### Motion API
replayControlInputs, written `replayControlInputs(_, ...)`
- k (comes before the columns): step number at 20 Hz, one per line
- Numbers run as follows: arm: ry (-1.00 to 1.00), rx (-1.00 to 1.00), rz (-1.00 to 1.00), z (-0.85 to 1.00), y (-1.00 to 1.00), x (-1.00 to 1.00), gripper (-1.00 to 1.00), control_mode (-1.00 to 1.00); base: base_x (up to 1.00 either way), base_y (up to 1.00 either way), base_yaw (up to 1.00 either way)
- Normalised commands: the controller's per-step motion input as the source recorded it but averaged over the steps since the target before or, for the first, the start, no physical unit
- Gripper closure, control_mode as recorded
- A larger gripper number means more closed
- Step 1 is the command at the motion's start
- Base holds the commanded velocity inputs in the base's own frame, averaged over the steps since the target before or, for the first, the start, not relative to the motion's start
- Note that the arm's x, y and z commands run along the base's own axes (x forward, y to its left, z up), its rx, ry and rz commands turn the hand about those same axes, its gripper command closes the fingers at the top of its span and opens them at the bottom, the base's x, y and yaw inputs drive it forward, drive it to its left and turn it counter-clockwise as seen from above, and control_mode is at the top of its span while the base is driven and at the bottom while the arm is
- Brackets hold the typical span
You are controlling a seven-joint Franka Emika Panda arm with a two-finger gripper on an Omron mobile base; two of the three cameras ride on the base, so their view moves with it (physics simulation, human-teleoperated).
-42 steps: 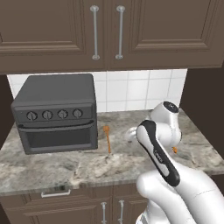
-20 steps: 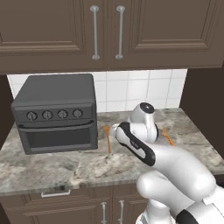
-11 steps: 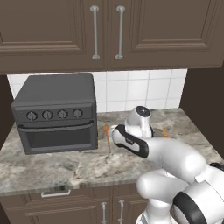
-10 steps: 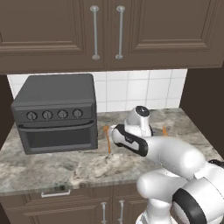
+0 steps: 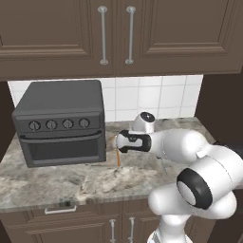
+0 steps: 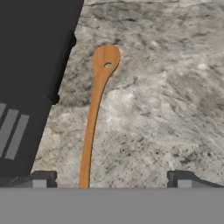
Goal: Organize the utensils by type. Pick up the wooden spoons from the counter and place them in the open cabinet. Then pick up the metallic utensils from the counter and place them in the open drawer.
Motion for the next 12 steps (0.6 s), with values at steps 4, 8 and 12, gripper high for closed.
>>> replayControlInputs(4,0.02,-0.05,0.03,-0.16,0.16,0.21,-1.00,-1.00,0.00,0.00,0.00)
replayControlInputs(8,0.00,-0.07,0.02,-0.25,0.12,0.18,-1.00,-1.00,0.00,0.00,0.00)
replayControlInputs(12,0.00,-0.08,0.02,-0.39,0.08,0.03,-1.00,-1.00,0.00,0.00,0.00)
